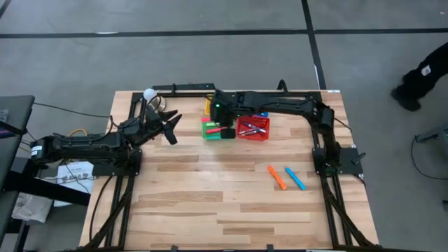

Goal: Pick & Place Markers
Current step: Put the large pink highlighter pen into the green bin

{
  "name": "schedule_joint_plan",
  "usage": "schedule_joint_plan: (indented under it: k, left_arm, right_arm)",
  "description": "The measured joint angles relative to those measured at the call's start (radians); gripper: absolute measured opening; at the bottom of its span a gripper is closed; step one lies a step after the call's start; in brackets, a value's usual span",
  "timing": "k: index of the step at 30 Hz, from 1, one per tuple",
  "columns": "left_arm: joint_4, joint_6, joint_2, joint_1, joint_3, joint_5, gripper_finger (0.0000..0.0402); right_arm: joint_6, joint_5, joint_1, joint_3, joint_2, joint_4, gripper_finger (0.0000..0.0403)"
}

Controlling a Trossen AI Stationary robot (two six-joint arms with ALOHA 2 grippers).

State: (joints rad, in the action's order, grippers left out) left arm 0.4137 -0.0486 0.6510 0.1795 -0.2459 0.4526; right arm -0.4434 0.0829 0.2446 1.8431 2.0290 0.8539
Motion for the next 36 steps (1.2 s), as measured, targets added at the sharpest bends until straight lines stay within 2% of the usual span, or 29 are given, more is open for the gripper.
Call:
schedule_joint_plan:
  k: [4, 12, 36]
  left_arm:
    - [-0.001, 0.0, -0.01, 0.0, 0.0, 0.0, 0.0117]
    - [-0.001, 0.0, -0.01, 0.0, 0.0, 0.0, 0.0117]
    - [-0.001, 0.052, -0.01, 0.0, 0.0, 0.0, 0.0117]
  right_arm:
    - [-0.002, -0.058, 0.01, 0.001, 0.059, -0.029, 0.0061]
    - [-0.01, -0.06, 0.037, 0.001, 0.17, -0.01, 0.0061]
    - [0.001, -0.061, 0.05, 0.002, 0.218, 0.001, 0.0071]
